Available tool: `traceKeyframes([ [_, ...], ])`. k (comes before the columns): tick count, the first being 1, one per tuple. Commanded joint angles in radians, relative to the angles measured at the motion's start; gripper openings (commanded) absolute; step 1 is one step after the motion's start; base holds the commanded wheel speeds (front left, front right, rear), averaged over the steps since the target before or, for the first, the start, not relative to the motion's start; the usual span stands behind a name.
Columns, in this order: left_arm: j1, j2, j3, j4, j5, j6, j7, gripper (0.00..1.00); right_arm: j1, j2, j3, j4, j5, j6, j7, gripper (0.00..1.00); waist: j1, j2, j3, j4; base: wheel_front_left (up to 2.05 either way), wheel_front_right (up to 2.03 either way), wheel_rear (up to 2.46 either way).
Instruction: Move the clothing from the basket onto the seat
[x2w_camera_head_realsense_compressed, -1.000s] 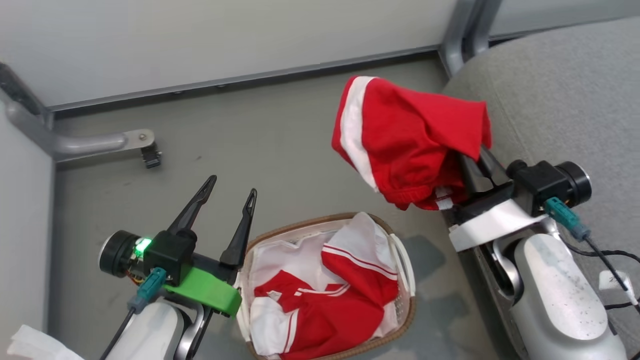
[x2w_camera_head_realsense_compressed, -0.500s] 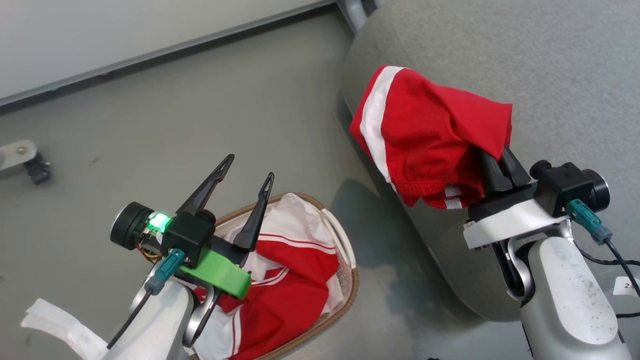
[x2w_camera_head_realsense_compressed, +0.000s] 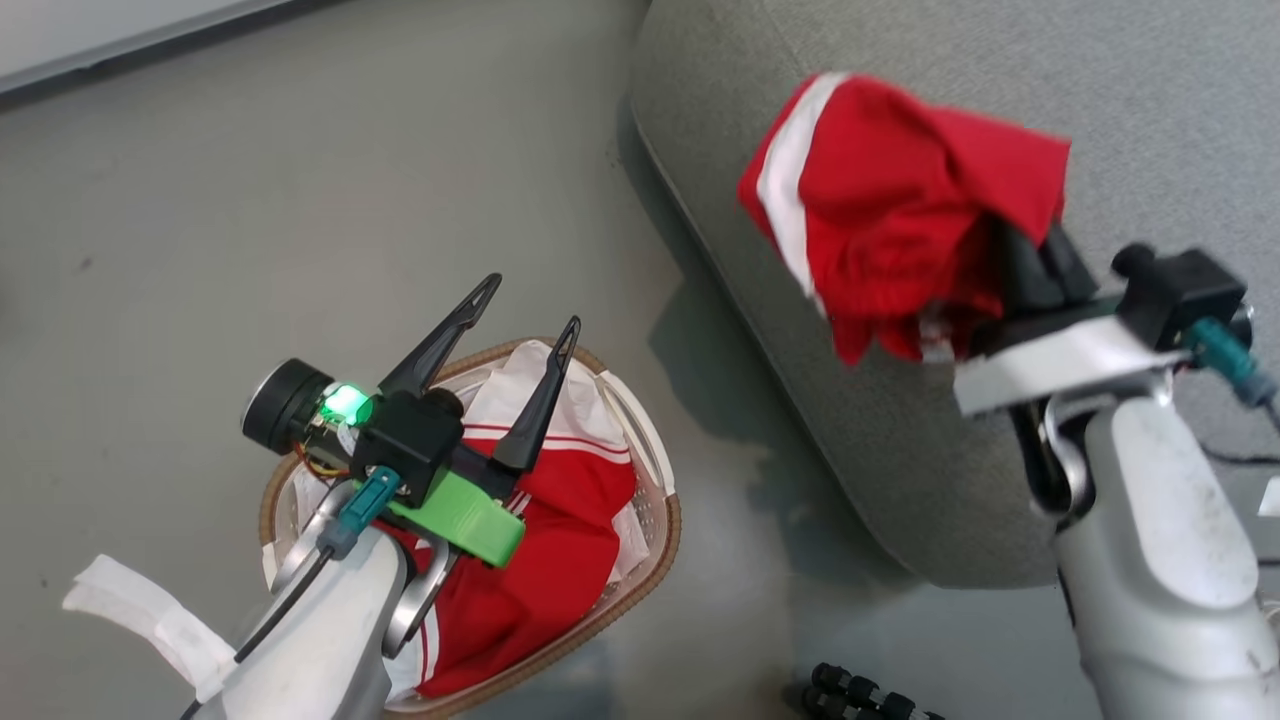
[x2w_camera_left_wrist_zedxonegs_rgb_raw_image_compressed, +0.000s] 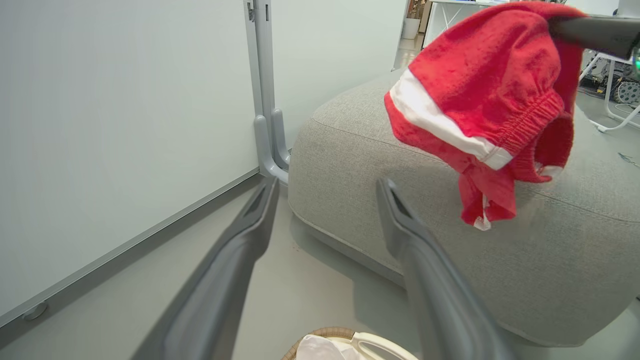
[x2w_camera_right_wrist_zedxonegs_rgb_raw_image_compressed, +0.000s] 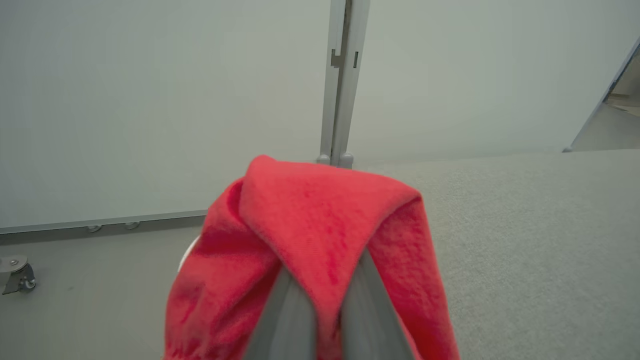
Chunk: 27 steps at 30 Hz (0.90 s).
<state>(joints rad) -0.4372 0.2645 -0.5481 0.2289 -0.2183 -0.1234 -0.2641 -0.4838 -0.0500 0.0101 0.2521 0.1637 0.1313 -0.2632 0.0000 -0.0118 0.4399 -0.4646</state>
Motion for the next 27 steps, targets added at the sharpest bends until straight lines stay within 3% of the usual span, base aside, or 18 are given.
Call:
traceKeyframes([
  [1, -0.024, 0.000, -0.002, -0.004, 0.012, -0.004, -0.001, 1.00, -0.045, -0.002, -0.017, 0.003, 0.007, -0.001, -0.002, 0.00, 0.0000, 0.0118, 0.037, 0.030, 0.00, 0.00, 0.00],
  [4, -0.051, -0.003, -0.011, -0.013, 0.018, -0.005, -0.001, 1.00, -0.153, -0.001, -0.066, 0.012, -0.011, -0.001, -0.002, 0.00, 0.0000, 0.0118, 0.073, 0.059, 0.00, 0.00, 0.00],
  [10, -0.112, -0.005, -0.037, -0.045, 0.033, -0.007, 0.000, 1.00, -0.457, -0.005, -0.265, 0.117, -0.126, -0.001, -0.002, 0.00, 0.0000, 0.0118, 0.170, 0.138, 0.00, 0.00, 0.00],
  [15, -0.150, -0.015, -0.069, -0.057, 0.047, -0.008, 0.002, 1.00, -0.617, -0.080, -0.364, 0.234, -0.204, -0.001, -0.002, 0.00, 0.0000, 0.0118, 0.228, 0.207, 0.00, 0.00, 0.00],
  [23, -0.165, -0.036, -0.102, -0.079, 0.060, 0.005, 0.002, 1.00, -0.676, -0.230, -0.488, 0.398, -0.280, -0.001, -0.002, 0.00, 0.0000, 0.0118, 0.296, 0.284, 0.00, 0.00, 0.00],
  [27, -0.154, -0.036, -0.105, -0.090, 0.053, 0.011, 0.001, 1.00, -0.644, -0.269, -0.547, 0.456, -0.315, -0.001, -0.002, 0.00, 0.0000, 0.0118, 0.319, 0.296, 0.00, 0.00, 0.00],
])
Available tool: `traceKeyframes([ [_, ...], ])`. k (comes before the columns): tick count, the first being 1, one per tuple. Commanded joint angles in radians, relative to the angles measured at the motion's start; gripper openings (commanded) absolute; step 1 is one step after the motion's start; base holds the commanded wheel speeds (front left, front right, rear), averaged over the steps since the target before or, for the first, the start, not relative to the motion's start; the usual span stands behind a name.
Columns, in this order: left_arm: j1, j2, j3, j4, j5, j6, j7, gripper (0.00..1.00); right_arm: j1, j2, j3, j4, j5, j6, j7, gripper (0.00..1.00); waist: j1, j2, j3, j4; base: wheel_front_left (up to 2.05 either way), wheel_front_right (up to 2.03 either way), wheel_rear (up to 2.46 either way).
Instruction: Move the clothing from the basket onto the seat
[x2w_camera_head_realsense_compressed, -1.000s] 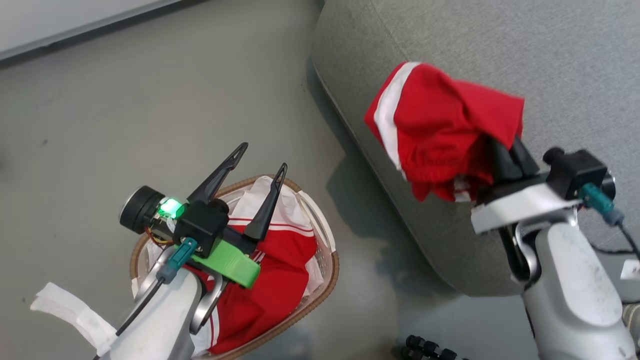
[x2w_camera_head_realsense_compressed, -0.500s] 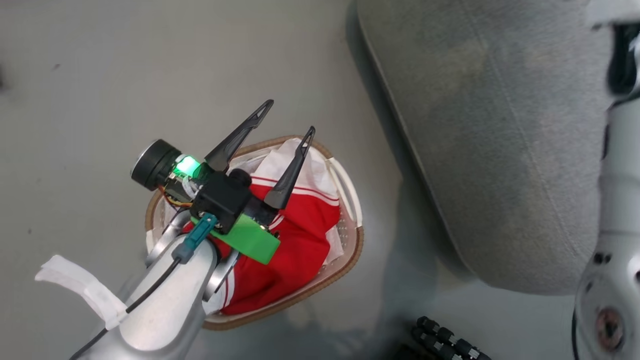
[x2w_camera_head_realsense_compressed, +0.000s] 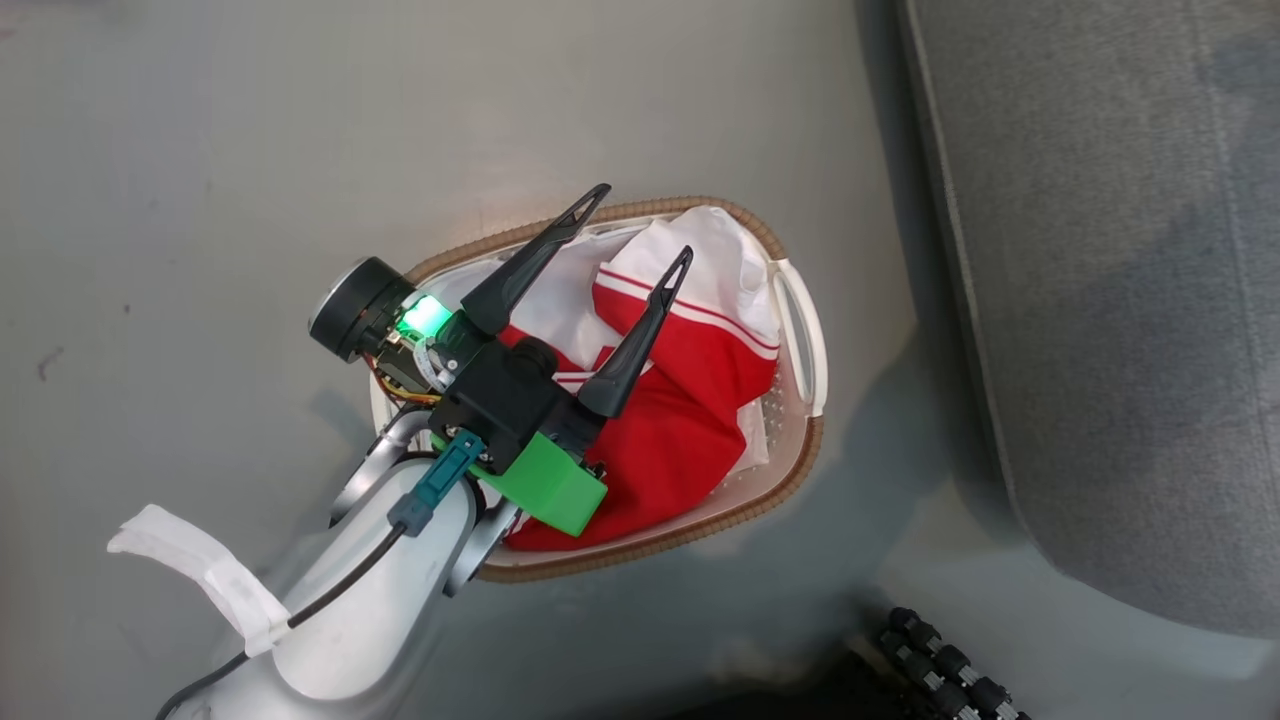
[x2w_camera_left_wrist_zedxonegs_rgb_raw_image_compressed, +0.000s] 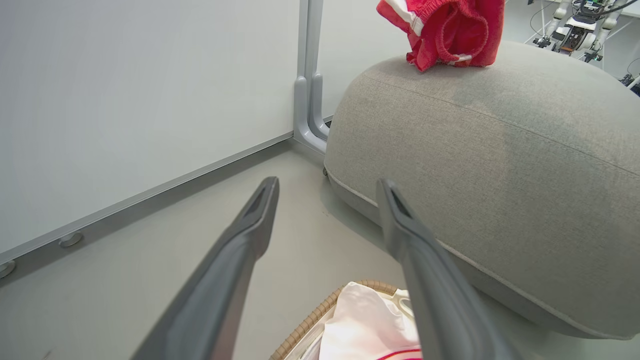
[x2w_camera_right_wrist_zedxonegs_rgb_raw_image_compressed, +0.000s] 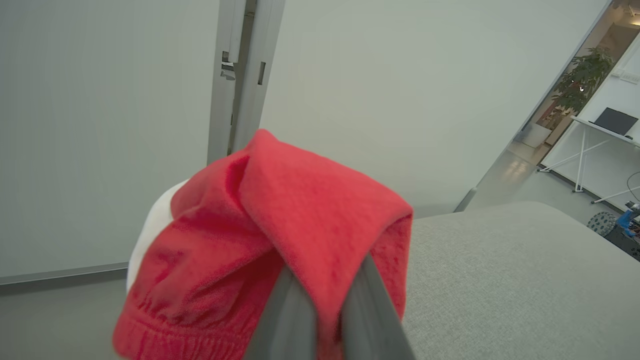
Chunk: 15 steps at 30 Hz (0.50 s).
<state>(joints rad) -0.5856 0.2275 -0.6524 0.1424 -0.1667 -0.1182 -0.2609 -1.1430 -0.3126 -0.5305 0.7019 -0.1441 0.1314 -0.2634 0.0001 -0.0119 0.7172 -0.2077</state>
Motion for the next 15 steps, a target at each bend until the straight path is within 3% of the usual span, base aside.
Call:
traceKeyframes([
  [1, -0.005, 0.001, -0.001, -0.006, 0.002, 0.006, -0.002, 1.00, 0.020, -0.010, -0.017, 0.013, -0.014, -0.001, -0.002, 0.00, -0.0001, 0.0119, 0.046, 0.040, 0.00, 0.00, 0.00],
  [8, 0.009, 0.022, 0.000, -0.011, -0.003, 0.013, -0.002, 1.00, 0.078, 0.012, -0.090, 0.037, -0.042, -0.001, -0.002, 0.00, -0.0001, 0.0119, 0.056, 0.027, 0.00, 0.00, 0.00],
  [10, 0.007, 0.027, -0.006, -0.006, -0.001, 0.011, 0.002, 1.00, 0.092, 0.023, -0.099, 0.028, -0.044, -0.001, -0.002, 0.09, -0.0001, 0.0119, 0.053, 0.022, 0.00, 0.00, 0.00],
  [11, 0.005, 0.029, -0.008, -0.004, -0.002, 0.010, 0.003, 1.00, 0.100, 0.032, -0.101, 0.025, -0.041, -0.001, -0.002, 0.18, -0.0001, 0.0119, 0.051, 0.020, 0.00, 0.00, 0.00],
  [12, 0.004, 0.030, -0.009, -0.002, -0.004, 0.010, 0.004, 1.00, 0.107, 0.040, -0.100, 0.019, -0.036, -0.001, -0.002, 0.44, -0.0001, 0.0119, 0.048, 0.019, 0.00, 0.00, 0.00],
  [13, 0.002, 0.032, -0.008, 0.000, -0.005, 0.010, 0.004, 1.00, 0.115, 0.051, -0.092, 0.010, -0.027, -0.001, -0.002, 0.93, -0.0001, 0.0119, 0.044, 0.016, 0.00, 0.00, 0.00],
  [14, 0.002, 0.034, -0.006, 0.001, -0.006, 0.012, 0.003, 1.00, 0.126, 0.057, -0.091, 0.001, -0.021, -0.001, -0.002, 1.00, -0.0001, 0.0119, 0.040, 0.014, 0.00, 0.00, 0.00],
  [15, 0.003, 0.037, -0.002, 0.004, -0.009, 0.015, 0.003, 1.00, 0.144, 0.061, -0.087, -0.008, -0.016, -0.001, -0.002, 1.00, -0.0001, 0.0119, 0.034, 0.010, 0.00, 0.00, 0.00],
])
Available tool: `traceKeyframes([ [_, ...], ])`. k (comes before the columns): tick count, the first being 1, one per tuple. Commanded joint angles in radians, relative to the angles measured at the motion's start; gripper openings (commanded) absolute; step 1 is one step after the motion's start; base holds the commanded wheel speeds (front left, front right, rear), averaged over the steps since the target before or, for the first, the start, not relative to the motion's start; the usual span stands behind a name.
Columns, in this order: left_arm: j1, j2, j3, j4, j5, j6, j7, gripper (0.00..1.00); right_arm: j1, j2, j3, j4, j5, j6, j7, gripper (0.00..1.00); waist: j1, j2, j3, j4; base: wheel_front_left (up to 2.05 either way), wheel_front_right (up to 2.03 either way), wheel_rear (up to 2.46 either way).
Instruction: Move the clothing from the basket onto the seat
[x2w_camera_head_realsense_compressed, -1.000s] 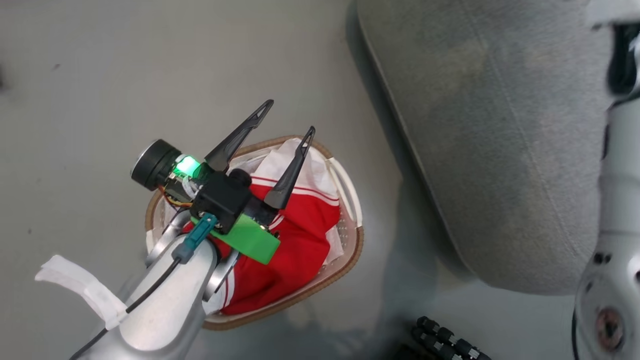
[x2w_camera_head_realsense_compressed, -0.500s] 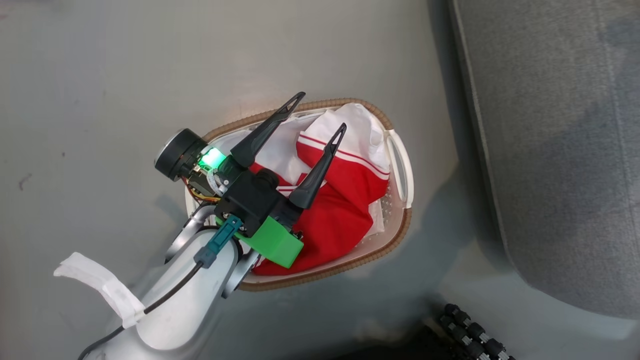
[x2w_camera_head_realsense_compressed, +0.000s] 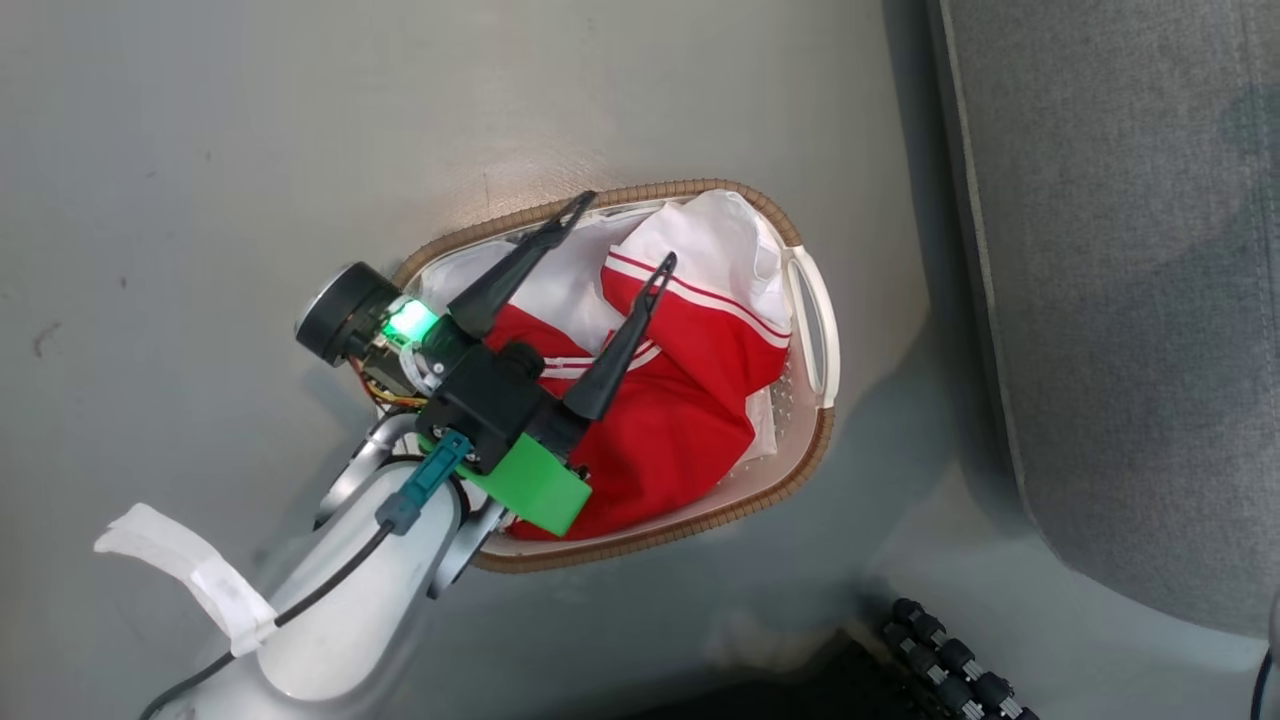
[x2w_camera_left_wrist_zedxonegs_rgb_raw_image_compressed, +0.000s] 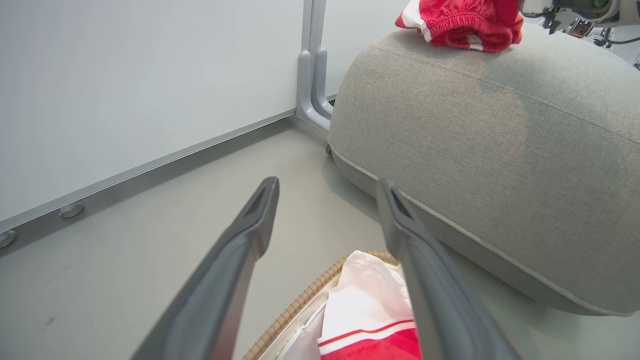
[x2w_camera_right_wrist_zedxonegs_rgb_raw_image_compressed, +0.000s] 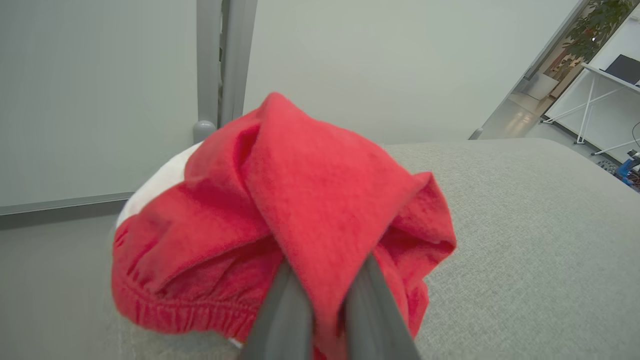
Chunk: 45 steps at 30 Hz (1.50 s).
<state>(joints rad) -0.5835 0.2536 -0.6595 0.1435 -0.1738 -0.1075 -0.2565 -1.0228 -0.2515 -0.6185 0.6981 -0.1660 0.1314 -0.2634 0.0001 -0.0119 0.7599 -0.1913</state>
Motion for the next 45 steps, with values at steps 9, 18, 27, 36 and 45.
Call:
traceKeyframes([
  [9, 0.040, 0.023, 0.046, 0.018, -0.040, 0.029, -0.008, 1.00, 0.174, 0.063, 0.062, -0.109, 0.043, -0.001, -0.002, 1.00, -0.0001, 0.0119, -0.095, -0.022, 0.00, 0.00, 0.00],
  [18, 0.097, 0.015, 0.156, -0.013, -0.090, 0.057, -0.009, 1.00, 0.266, 0.085, 0.175, -0.222, 0.059, -0.001, -0.002, 1.00, -0.0001, 0.0119, -0.232, 0.000, 0.00, 0.00, 0.00],
  [27, 0.237, -0.045, 0.350, -0.009, -0.119, 0.079, -0.008, 1.00, 0.294, 0.103, 0.375, -0.233, 0.074, -0.001, -0.002, 1.00, -0.0001, 0.0119, -0.410, 0.090, 0.00, 0.00, 0.00],
  [36, 0.412, -0.115, 0.538, -0.005, -0.090, 0.062, -0.008, 1.00, 0.399, 0.152, 0.558, -0.209, 0.130, -0.001, -0.002, 1.00, -0.0001, 0.0119, -0.538, 0.191, 0.00, 0.00, 0.00],
  [45, 0.568, -0.173, 0.661, -0.025, -0.059, 0.022, -0.008, 1.00, 0.573, 0.196, 0.682, -0.255, 0.196, -0.001, -0.002, 1.00, -0.0001, 0.0119, -0.604, 0.221, 0.00, 0.00, 0.00],
])
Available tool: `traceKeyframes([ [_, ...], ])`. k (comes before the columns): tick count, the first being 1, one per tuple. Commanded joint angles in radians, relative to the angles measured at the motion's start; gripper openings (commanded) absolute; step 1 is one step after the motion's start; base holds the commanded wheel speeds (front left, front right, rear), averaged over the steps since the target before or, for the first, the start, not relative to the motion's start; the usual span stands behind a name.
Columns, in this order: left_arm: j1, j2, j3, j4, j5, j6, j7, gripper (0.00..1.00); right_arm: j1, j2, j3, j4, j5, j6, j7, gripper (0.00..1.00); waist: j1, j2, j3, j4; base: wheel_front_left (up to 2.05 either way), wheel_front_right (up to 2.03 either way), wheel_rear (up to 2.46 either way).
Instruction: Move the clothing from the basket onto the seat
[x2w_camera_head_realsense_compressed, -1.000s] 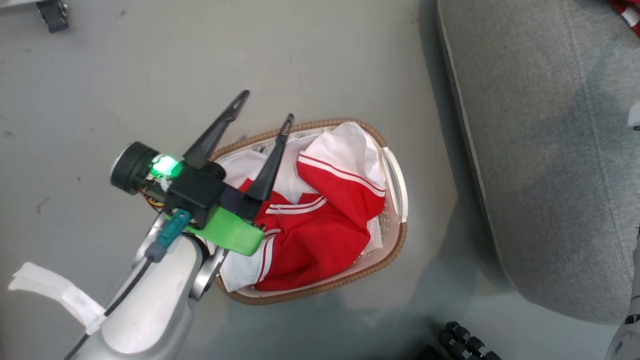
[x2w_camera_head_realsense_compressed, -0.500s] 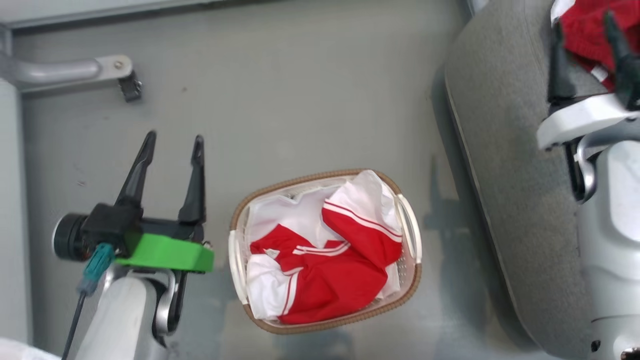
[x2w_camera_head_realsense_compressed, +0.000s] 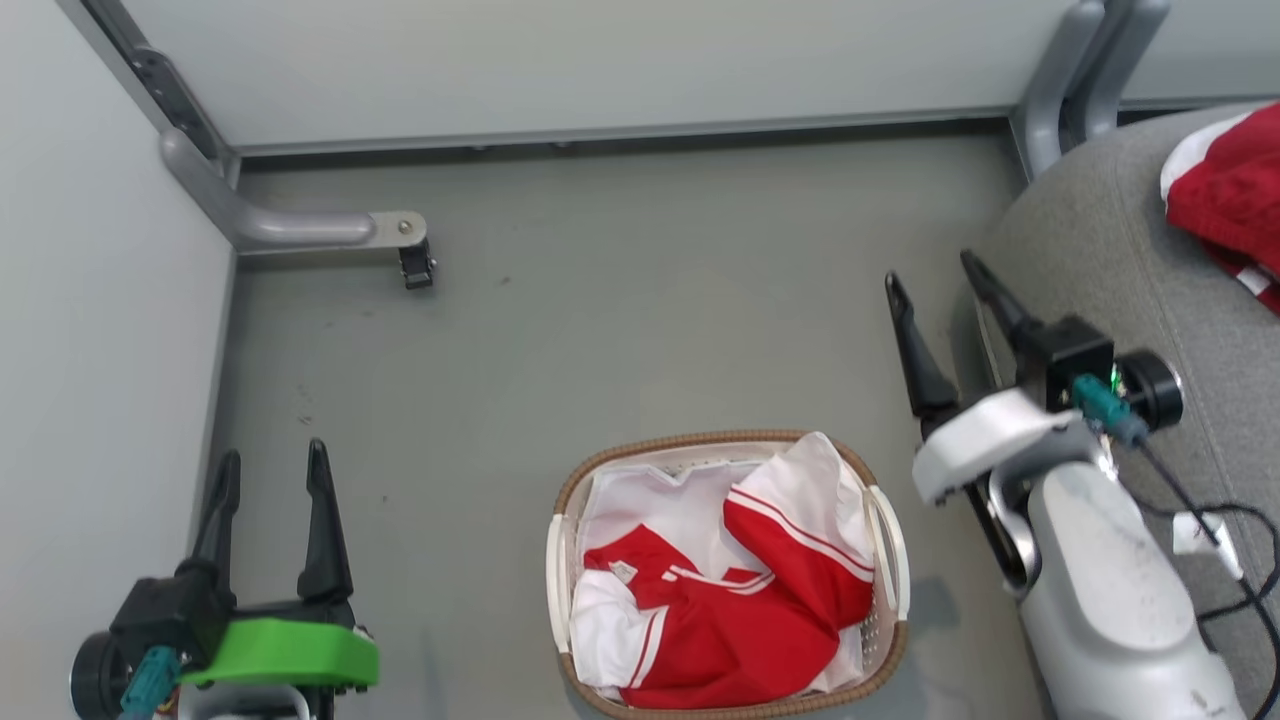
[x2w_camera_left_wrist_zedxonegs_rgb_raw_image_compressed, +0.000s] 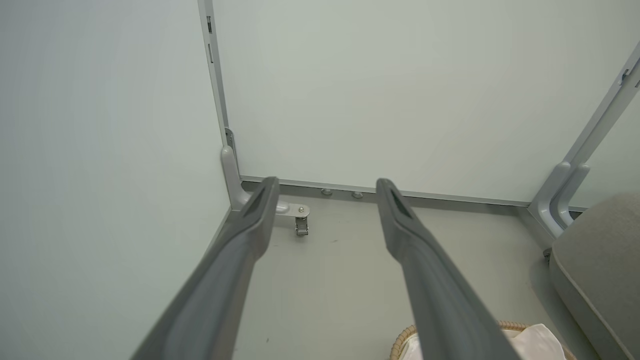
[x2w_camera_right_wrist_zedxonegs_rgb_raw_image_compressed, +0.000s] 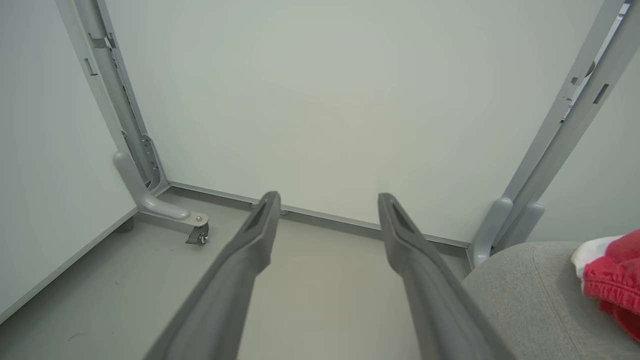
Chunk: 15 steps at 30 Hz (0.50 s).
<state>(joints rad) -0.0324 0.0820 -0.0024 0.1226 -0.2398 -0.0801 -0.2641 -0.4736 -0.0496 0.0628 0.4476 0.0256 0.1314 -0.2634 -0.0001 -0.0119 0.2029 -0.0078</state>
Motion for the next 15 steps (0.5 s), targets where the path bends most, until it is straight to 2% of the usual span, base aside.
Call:
traceKeyframes([
  [1, 0.028, -0.006, 0.008, -0.007, 0.010, -0.008, -0.001, 1.00, 0.042, -0.004, 0.008, -0.011, 0.008, -0.001, -0.002, 1.00, 0.0001, 0.0119, -0.054, 0.039, 0.00, 0.00, 0.00],
  [7, 0.111, -0.025, 0.037, -0.022, 0.022, -0.023, -0.001, 1.00, 0.171, -0.003, 0.066, -0.059, 0.061, -0.001, -0.002, 1.00, 0.0001, 0.0119, -0.096, 0.024, 0.00, 0.00, 0.00],
  [15, 0.165, -0.031, 0.057, -0.036, 0.028, -0.033, -0.001, 1.00, 0.276, -0.003, 0.047, -0.088, 0.145, -0.001, -0.002, 1.00, 0.0001, 0.0119, -0.136, 0.006, 0.00, 0.00, 0.00],
])
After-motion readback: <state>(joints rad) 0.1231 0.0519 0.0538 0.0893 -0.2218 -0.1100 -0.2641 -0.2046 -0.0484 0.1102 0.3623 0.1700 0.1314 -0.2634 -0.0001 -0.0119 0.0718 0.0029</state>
